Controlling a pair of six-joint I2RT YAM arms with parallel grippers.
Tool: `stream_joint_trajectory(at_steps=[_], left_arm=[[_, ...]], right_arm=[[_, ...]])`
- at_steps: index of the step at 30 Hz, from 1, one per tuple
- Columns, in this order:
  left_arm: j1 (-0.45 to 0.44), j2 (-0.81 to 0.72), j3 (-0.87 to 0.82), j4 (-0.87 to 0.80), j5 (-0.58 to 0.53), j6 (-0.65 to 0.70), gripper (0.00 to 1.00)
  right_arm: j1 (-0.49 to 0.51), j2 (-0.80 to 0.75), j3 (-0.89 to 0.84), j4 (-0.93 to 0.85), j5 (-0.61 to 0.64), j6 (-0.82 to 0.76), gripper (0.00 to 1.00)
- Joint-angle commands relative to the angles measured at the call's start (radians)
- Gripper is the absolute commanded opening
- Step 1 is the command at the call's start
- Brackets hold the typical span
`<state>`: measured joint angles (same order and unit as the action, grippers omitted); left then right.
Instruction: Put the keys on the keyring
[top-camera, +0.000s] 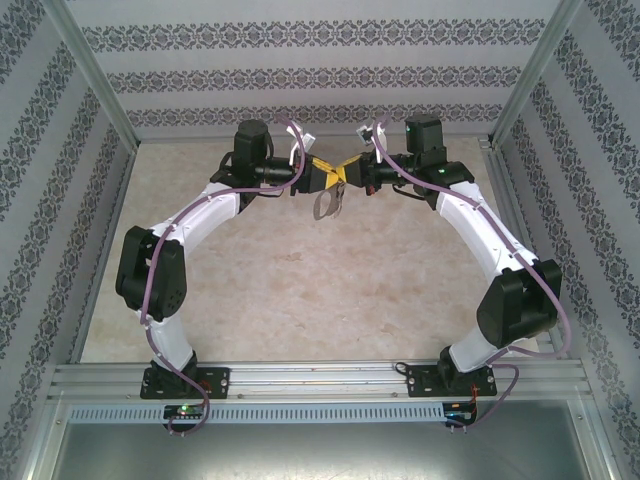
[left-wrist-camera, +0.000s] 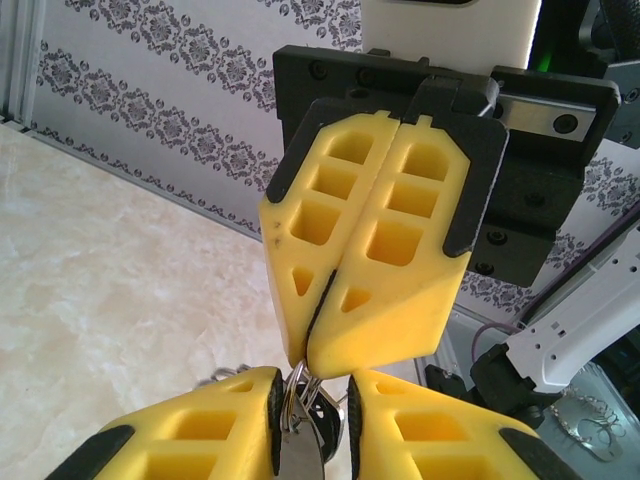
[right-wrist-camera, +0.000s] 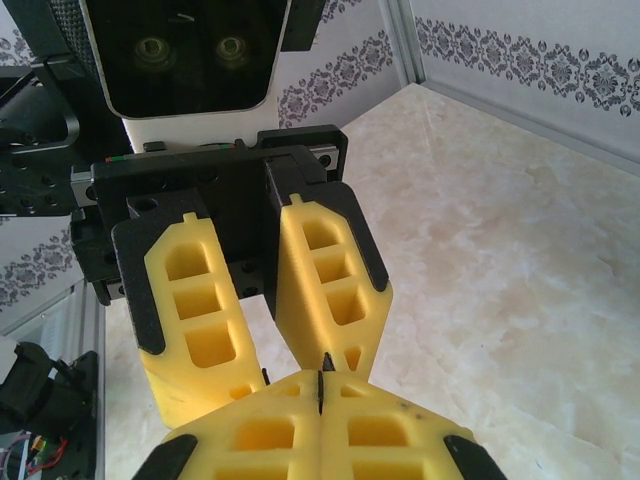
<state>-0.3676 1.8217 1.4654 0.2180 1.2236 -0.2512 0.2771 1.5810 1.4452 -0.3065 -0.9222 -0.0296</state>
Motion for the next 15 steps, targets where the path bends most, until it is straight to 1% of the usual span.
stream_joint_trajectory(at_steps=[1, 7, 11, 13, 15], left_arm=[[-0.013, 0.003, 0.032, 0.073, 0.02, -0.015, 0.27], [-0.011, 0.001, 0.023, 0.093, 0.022, -0.023, 0.25], [-0.01, 0.001, 0.012, 0.145, 0.022, -0.053, 0.22], [-0.008, 0.001, 0.009, 0.168, 0.022, -0.067, 0.19], [-0.007, 0.002, 0.006, 0.19, 0.02, -0.078, 0.13]], right_arm=[[0.0, -0.004, 0.011, 0.012, -0.038, -0.001, 0.0], [-0.004, -0.005, 0.008, 0.011, -0.043, -0.004, 0.0], [-0.006, -0.003, 0.004, 0.006, -0.043, -0.011, 0.0], [-0.007, -0.004, 0.001, 0.006, -0.044, -0.01, 0.0], [-0.008, -0.003, 0.0, 0.006, -0.043, -0.012, 0.0]])
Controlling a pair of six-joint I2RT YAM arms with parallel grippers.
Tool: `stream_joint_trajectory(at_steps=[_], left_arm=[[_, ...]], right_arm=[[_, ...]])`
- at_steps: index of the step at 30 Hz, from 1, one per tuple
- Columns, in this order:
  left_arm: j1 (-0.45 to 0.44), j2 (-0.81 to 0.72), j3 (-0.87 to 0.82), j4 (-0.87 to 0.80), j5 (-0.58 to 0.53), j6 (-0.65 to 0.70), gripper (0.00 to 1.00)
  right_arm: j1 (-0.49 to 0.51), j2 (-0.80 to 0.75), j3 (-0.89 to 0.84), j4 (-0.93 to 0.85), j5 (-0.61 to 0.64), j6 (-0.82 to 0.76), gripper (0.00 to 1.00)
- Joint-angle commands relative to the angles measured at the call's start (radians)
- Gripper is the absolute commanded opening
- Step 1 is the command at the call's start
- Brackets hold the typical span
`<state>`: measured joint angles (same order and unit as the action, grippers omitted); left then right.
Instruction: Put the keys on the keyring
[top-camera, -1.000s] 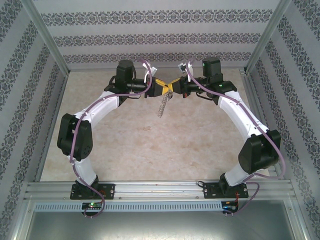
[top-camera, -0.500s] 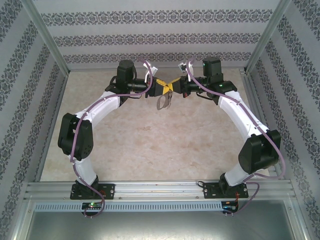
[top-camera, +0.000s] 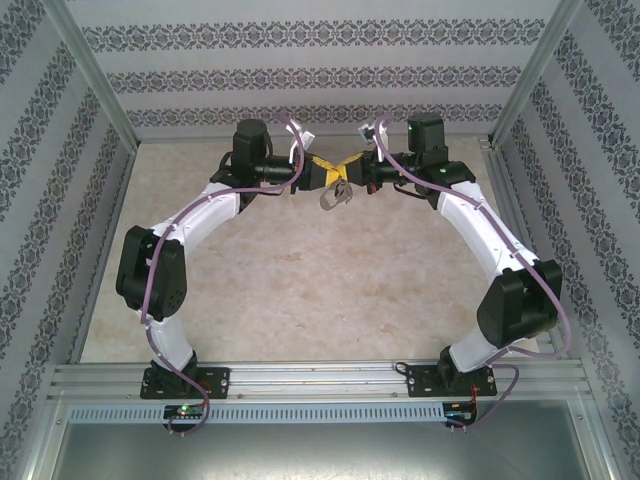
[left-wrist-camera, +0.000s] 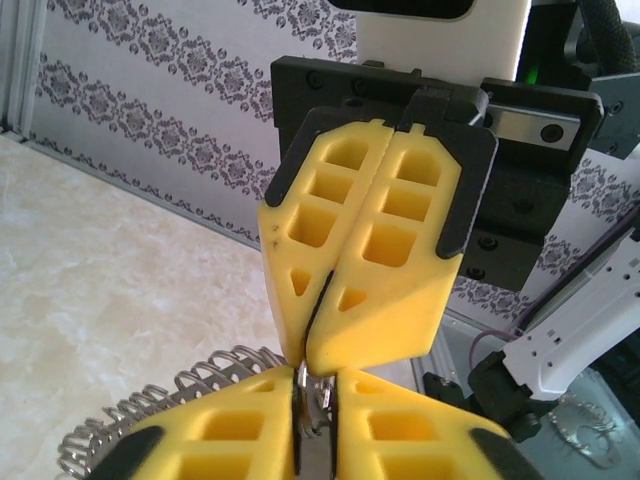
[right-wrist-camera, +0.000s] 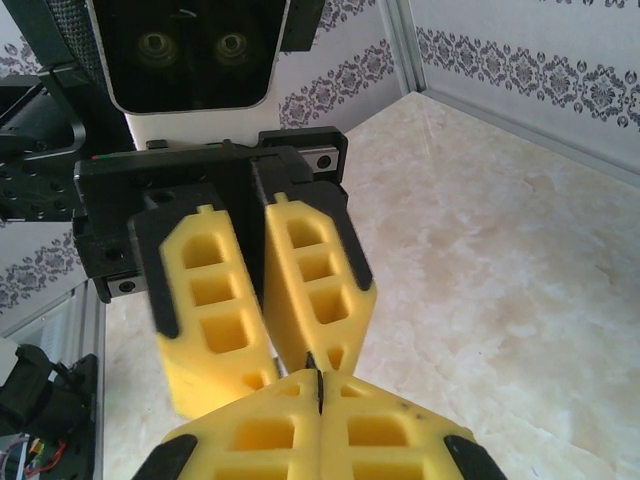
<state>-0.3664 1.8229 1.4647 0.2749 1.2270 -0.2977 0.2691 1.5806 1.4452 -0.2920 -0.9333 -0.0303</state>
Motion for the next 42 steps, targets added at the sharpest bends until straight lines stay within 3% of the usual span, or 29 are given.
stream_joint_trajectory(at_steps=[1, 4, 9, 12, 15, 27, 35, 42], left_arm=[[-0.009, 0.001, 0.006, 0.142, 0.017, -0.038, 0.1], [-0.006, 0.004, 0.003, 0.17, 0.018, -0.057, 0.0], [-0.007, 0.008, -0.005, 0.213, 0.019, -0.085, 0.0], [-0.006, -0.003, -0.018, 0.222, 0.0, -0.087, 0.0], [-0.006, -0.02, -0.034, 0.221, -0.015, -0.079, 0.0], [-0.005, -0.068, -0.087, 0.261, -0.101, -0.103, 0.0], [-0.007, -0.079, -0.095, 0.271, -0.11, -0.116, 0.0], [-0.009, -0.079, -0.09, 0.265, -0.106, -0.118, 0.0]], right_arm=[[-0.002, -0.004, -0.001, -0.01, -0.032, -0.012, 0.0], [-0.003, -0.004, -0.002, -0.006, -0.032, -0.01, 0.0], [-0.007, -0.006, -0.003, 0.023, -0.027, 0.02, 0.0], [-0.034, -0.055, -0.057, 0.144, -0.009, 0.111, 0.27], [-0.07, -0.129, -0.156, 0.313, 0.002, 0.238, 0.35], [-0.046, -0.327, -0.528, 0.722, 0.233, 0.505, 0.33], [0.061, -0.341, -0.571, 0.757, 0.332, 0.486, 0.33], [0.069, -0.293, -0.543, 0.762, 0.334, 0.483, 0.33]])
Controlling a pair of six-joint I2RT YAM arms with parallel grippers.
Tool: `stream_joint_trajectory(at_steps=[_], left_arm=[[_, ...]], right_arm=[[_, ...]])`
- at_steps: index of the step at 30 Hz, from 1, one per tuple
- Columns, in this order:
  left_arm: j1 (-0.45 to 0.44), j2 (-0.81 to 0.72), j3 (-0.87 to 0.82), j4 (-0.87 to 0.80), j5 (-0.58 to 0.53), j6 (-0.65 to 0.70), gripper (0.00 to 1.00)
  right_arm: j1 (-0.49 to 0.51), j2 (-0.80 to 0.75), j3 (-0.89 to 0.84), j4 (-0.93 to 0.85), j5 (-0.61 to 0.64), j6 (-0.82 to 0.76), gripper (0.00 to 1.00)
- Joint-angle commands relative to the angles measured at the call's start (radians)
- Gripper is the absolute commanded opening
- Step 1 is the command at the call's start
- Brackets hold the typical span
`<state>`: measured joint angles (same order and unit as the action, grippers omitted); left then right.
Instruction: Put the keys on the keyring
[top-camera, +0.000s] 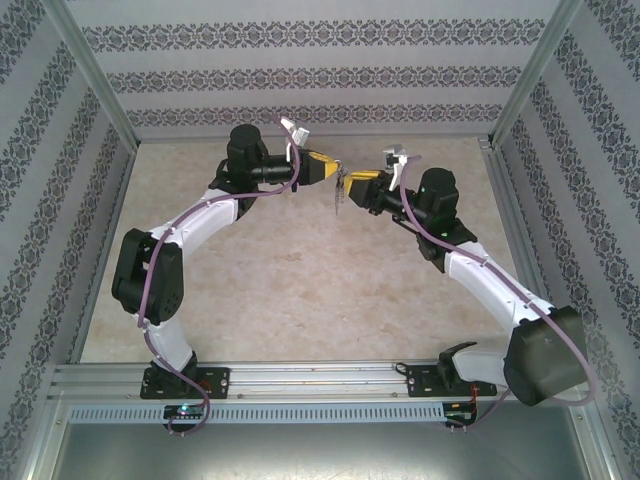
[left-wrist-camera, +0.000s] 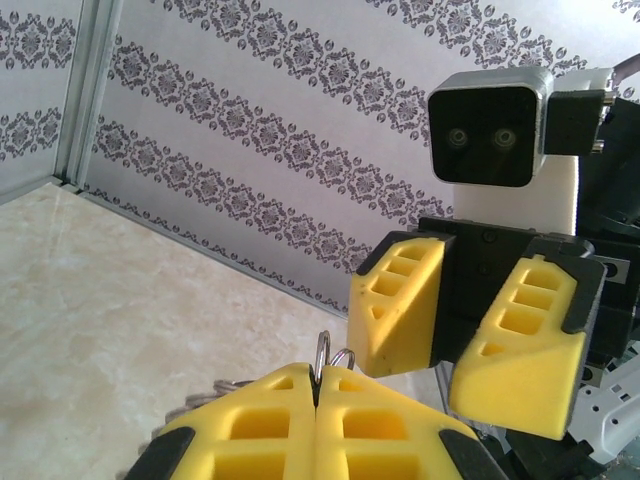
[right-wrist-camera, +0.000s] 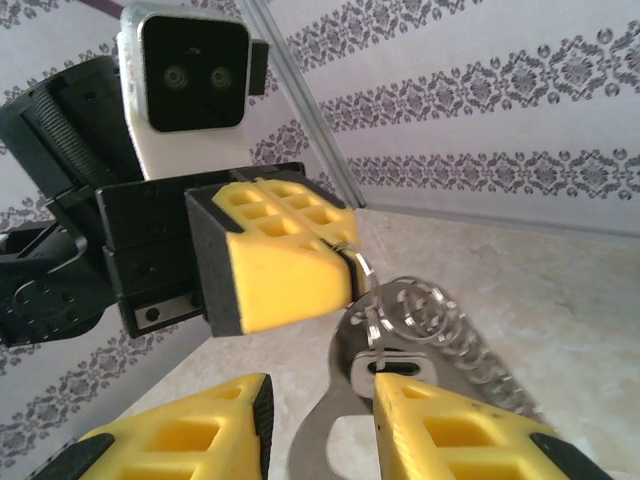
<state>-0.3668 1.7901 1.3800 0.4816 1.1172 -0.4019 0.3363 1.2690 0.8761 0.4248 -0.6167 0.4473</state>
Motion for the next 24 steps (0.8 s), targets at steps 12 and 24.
stream_joint_trajectory(at_steps=[12, 24], left_arm=[[-0.009, -0.034, 0.011, 0.046, 0.004, -0.011, 0.0], [-0.008, -0.037, 0.016, 0.032, -0.009, -0.004, 0.0]], right_arm=[[0.027, 0.091, 0.069, 0.062, -0.035, 0.009, 0.23], [0.029, 0.076, 0.052, 0.03, -0.042, -0.014, 0.0]])
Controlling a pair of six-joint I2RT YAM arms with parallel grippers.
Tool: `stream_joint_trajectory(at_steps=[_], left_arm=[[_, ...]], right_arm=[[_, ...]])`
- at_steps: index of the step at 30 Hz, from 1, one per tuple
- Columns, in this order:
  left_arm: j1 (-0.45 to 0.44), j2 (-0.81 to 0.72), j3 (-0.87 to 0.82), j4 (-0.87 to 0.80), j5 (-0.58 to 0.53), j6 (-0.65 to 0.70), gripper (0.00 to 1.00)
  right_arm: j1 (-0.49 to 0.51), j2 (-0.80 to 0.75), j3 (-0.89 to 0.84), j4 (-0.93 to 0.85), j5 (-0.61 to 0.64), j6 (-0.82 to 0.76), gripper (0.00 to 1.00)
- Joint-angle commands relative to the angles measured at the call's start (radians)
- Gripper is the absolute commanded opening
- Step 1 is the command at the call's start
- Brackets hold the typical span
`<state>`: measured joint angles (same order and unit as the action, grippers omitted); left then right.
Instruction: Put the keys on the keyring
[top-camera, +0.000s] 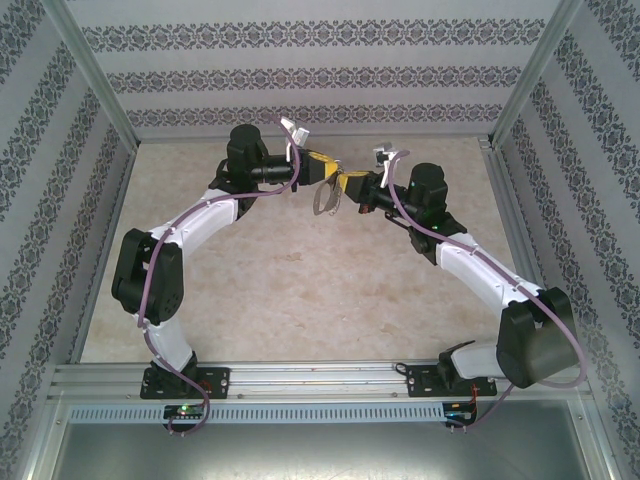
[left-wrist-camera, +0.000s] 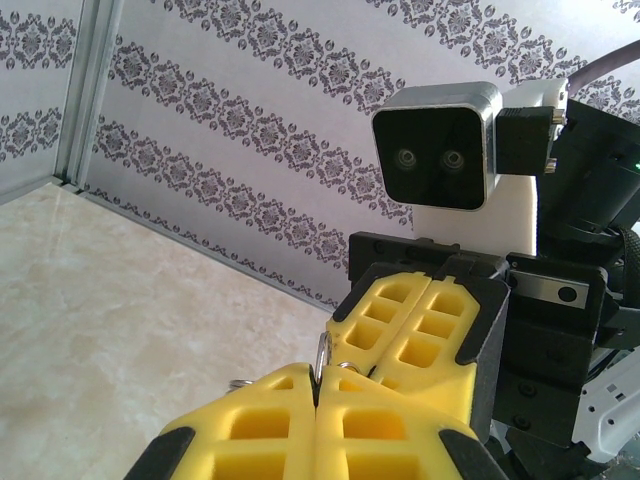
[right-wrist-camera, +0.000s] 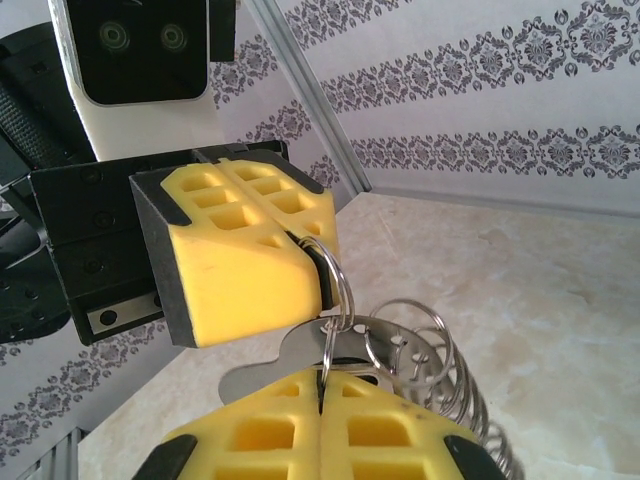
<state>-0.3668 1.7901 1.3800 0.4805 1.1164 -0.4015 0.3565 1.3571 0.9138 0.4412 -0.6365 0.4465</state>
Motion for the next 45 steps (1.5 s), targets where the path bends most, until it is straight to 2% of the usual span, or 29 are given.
stream_joint_trajectory(at_steps=[1, 16, 27, 32, 43, 45], left_arm=[[-0.009, -0.038, 0.015, 0.033, -0.008, -0.003, 0.0], [-0.009, -0.046, 0.013, 0.03, -0.024, 0.003, 0.0], [-0.014, -0.054, 0.001, 0.038, -0.038, 0.006, 0.0], [-0.017, -0.052, -0.001, 0.041, -0.041, 0.006, 0.0], [-0.019, -0.064, -0.029, 0.058, -0.084, 0.012, 0.0], [-0.018, -0.063, -0.037, 0.076, -0.094, 0.005, 0.0]], right_arm=[[0.009, -0.013, 0.013, 0.013, -0.025, -0.013, 0.0], [0.062, 0.035, 0.061, -0.043, -0.064, -0.054, 0.0], [0.088, 0.042, 0.109, -0.123, 0.012, -0.102, 0.0], [0.121, 0.083, 0.17, -0.148, -0.006, -0.117, 0.0], [0.094, 0.06, 0.139, -0.148, 0.037, -0.101, 0.0], [0.085, 0.039, 0.127, -0.147, 0.043, -0.094, 0.05]])
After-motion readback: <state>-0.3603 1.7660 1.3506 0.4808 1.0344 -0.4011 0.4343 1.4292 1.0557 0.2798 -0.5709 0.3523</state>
